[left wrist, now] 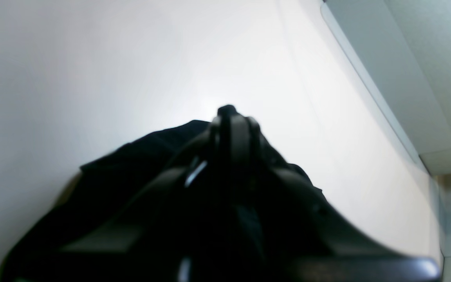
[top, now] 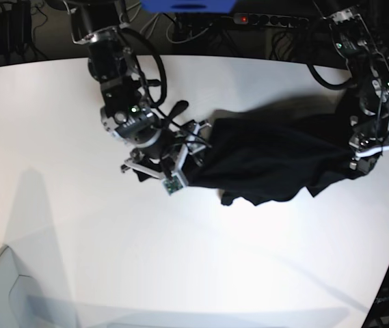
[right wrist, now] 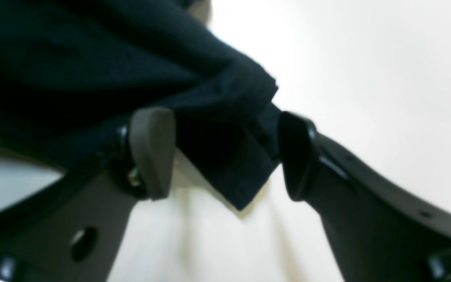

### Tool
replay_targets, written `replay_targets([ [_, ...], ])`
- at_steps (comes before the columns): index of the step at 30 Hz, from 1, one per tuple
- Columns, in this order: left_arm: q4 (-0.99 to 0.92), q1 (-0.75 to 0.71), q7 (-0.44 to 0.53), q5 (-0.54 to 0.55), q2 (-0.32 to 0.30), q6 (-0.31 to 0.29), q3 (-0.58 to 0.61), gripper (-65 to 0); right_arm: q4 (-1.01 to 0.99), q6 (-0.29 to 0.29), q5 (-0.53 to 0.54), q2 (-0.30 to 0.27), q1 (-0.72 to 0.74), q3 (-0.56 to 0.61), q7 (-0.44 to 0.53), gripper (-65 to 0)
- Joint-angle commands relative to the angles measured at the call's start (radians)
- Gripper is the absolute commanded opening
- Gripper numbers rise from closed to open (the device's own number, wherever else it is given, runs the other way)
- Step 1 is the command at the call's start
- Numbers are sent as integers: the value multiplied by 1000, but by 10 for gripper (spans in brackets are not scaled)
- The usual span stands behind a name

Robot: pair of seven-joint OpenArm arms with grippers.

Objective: Layout the t-shirt on the table in an organized manner, then fold the t-shirt properly
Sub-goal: 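Hold the shirt with both grippers and pull it taut between them, then lift the shirt high with both grippers and shake it out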

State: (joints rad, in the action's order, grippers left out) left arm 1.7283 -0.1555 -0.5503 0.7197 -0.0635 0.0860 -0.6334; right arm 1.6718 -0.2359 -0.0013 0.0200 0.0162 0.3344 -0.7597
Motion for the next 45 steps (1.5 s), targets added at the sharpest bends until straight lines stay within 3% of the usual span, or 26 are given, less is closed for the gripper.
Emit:
replay_targets([
  [1, 17, 6, 17, 10, -9, -4, -3, -647, 21, -7, 8, 13, 15, 1, 19, -197],
  [4, 17, 4, 17, 10, -6, -4, -3, -647, 21, -12, 8, 14, 11, 4, 21, -177],
  [9, 17, 3, 17, 10, -2, -4, -3, -647, 11, -93, 8, 38, 14, 1, 22, -177],
  [14, 17, 3, 17, 10, -2, -4, -3, -647, -42, -95, 8, 42, 32, 1, 39, -177],
  [21, -1, 3, 17, 10, 0, -4, -3, -647, -123, -95, 8, 39, 34, -1, 145, -186],
  [24, -12, 3, 17, 15, 0, -4, -3, -647, -124, -95, 8, 38, 34, -1, 165, -265],
  [27, -12, 3, 17, 11, 1, -4, -3, -647, -124, -95, 8, 38, 35, 1, 167, -425],
  [30, -12, 14, 17, 11, 1, -4, -3, -647, -126, -95, 8, 38, 55, -1, 164, -631],
  [36, -12, 61, 17, 11, -5, -4, 4, -647, -108, -95, 8, 42, 80, -91, 164, -650],
  [45, 11, 231, 16, 10, -19, -1, 129, -647, 78, -98, 7, 16, 176, -212, 154, -650],
])
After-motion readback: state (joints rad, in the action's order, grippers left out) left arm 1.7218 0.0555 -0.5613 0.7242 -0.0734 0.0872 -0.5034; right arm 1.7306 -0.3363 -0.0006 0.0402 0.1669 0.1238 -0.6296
